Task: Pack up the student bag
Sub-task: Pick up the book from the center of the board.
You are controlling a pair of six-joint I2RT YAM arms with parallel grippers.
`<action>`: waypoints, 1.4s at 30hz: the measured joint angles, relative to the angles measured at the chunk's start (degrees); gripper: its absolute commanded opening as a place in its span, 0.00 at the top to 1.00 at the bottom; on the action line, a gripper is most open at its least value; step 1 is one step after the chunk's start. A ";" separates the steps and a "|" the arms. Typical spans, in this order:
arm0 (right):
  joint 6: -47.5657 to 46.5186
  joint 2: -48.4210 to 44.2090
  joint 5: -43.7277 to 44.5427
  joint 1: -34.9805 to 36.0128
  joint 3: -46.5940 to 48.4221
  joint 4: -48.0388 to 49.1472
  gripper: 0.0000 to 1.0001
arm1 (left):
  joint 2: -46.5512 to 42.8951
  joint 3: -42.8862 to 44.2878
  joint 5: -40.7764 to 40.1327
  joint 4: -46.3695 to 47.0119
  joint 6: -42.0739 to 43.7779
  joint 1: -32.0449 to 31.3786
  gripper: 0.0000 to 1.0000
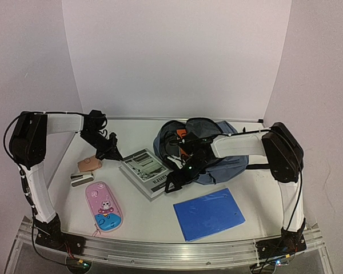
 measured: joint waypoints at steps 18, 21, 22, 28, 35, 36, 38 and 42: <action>-7.46 -12.22 -8.21 -4.99 8.47 -11.05 0.02 | -13.94 5.97 -0.11 -10.59 18.03 -0.50 1.00; -10.88 -12.14 -9.77 -7.15 11.45 -13.60 0.02 | -16.90 5.97 -0.30 -10.13 19.58 -0.80 1.00; -12.50 -12.13 -10.31 -7.68 12.18 -15.26 0.02 | -17.78 5.83 -0.70 -9.60 19.64 -0.98 1.00; -21.03 -12.09 -10.56 -8.38 7.80 -21.13 0.02 | -20.20 5.27 -1.63 -5.90 17.47 -1.95 1.00; -24.26 -11.67 -9.60 -9.79 7.30 -24.85 0.02 | -15.74 7.37 3.05 -4.44 17.60 -1.99 1.00; -24.26 -11.44 -9.42 -9.95 8.87 -25.05 0.02 | -15.78 7.46 4.18 -4.46 18.15 -1.99 1.00; -24.08 -10.49 -9.40 -10.28 13.20 -24.85 0.02 | -15.88 8.14 6.97 -4.44 19.56 -2.05 1.00; -22.85 -5.91 -10.96 -10.99 25.35 -23.91 0.02 | -16.32 10.53 11.69 -5.21 22.31 -2.87 1.00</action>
